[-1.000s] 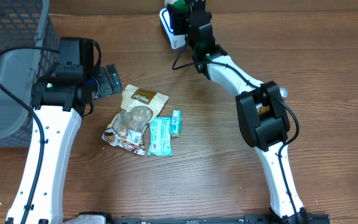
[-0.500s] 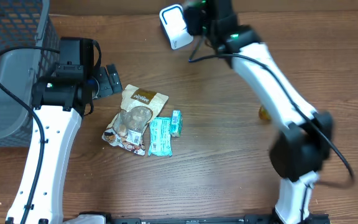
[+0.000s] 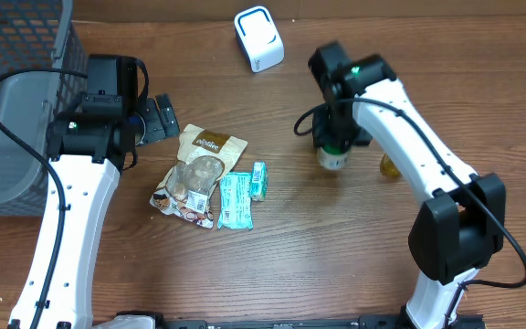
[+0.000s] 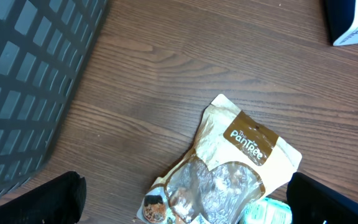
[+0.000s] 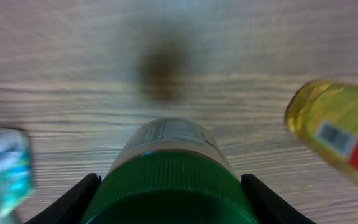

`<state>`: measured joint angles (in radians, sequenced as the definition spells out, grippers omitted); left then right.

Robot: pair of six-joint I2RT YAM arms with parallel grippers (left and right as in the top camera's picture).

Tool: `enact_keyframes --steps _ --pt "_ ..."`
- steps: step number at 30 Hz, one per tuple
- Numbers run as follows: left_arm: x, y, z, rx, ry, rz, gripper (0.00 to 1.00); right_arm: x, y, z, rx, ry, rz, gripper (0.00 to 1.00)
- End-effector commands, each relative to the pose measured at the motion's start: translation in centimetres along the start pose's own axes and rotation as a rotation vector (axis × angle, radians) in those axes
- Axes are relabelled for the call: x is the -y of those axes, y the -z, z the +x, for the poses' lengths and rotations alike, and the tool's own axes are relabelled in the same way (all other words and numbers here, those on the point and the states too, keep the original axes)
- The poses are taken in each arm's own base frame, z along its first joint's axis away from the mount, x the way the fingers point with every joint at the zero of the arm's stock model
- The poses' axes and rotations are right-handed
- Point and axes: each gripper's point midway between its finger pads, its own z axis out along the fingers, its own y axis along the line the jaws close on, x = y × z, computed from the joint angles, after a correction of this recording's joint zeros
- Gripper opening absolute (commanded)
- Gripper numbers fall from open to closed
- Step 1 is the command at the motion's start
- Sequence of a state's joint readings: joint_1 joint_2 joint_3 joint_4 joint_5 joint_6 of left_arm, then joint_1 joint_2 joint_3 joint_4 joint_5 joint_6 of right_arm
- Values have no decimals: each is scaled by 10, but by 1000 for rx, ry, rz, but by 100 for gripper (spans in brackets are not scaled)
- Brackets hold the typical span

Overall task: Scan the item barcode
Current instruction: 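Bring the jar back and set it down on the table right, then release the jar and move the right gripper toward the Kleenex pack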

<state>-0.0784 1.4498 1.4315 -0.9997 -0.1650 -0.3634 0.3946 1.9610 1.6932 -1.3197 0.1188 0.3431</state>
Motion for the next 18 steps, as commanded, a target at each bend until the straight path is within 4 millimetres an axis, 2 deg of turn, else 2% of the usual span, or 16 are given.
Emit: enact_keyframes --steps 1,2,5,8,12,16,18 --pt "1 4 -4 16 2 8 100 5 -19 8 -19 -28 13 27" --pt "1 4 -4 16 2 8 100 6 -29 11 -25 -28 16 28" --pt "1 4 -4 16 2 8 100 6 -36 13 -26 -30 17 53" --pt "1 4 -4 16 2 8 100 6 -36 13 -23 -30 15 70" --pt "1 4 -4 16 2 8 100 5 -36 10 -11 -31 10 83" --pt "1 4 -4 16 2 8 100 3 -36 6 5 -33 3 87" --pt "1 4 -4 16 2 8 100 -2 -36 -6 51 -38 -18 88"
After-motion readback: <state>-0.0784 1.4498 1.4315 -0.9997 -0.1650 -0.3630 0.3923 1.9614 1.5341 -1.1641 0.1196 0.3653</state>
